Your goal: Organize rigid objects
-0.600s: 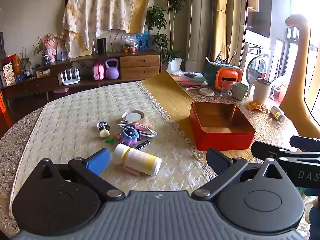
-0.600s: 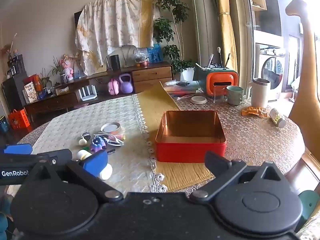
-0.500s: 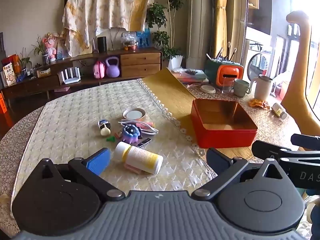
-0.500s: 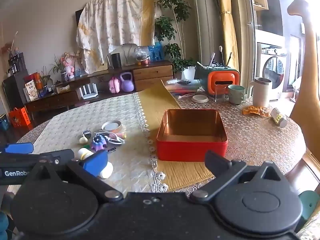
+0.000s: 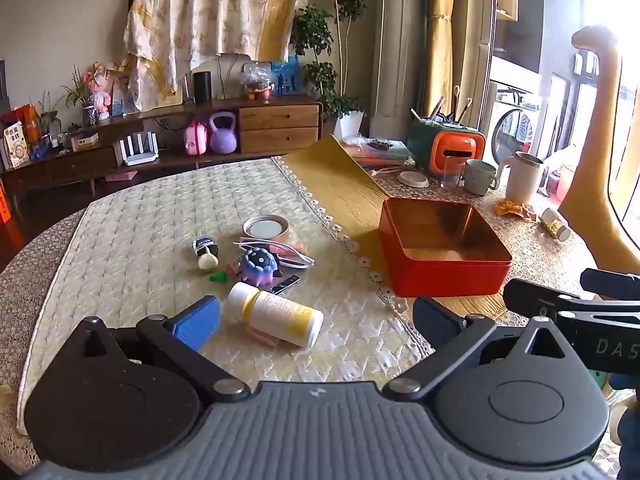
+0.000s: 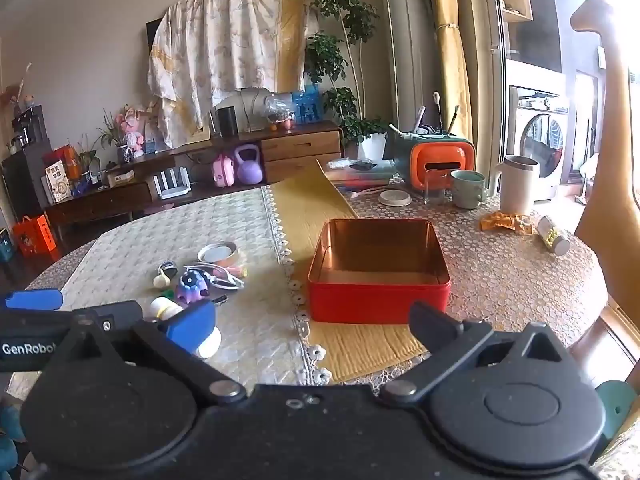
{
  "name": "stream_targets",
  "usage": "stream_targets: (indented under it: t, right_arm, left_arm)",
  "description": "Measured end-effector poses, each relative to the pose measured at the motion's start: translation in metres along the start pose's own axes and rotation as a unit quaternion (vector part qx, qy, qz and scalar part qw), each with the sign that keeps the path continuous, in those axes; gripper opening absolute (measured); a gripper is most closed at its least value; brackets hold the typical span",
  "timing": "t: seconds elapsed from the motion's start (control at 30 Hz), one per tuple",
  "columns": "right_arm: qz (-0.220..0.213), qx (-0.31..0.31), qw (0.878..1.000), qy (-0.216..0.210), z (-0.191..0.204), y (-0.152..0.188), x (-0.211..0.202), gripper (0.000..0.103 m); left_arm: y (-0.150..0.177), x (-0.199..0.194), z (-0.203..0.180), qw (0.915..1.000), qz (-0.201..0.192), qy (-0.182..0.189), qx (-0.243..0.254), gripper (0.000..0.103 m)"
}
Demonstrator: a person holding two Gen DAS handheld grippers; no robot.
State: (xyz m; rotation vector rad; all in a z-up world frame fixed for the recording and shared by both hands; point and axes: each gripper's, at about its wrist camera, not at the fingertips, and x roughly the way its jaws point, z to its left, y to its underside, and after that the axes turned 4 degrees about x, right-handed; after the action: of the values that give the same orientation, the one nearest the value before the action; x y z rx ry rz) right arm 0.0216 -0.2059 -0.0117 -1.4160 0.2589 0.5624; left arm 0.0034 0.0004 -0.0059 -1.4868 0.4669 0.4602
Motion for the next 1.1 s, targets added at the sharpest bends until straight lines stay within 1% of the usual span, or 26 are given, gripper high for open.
stream_targets:
  t: [0.3,1.1]
  right_arm:
    - [-0.001,0.009,1.0,-0.006,-0.0025,-0.0009,-0.0033,0.103]
    - [0.004,0.013,1.0,-0.007,-0.0036,0.0004,-0.0074,0.103]
  left_arm:
    - [-0.0021,-0.008,0.0014,1.0,-0.005,-0.004,-0.003,0.103]
    - [0.0003,-0.0093,0.0016,0.9998,0.012,0.003,-0.017,0.103]
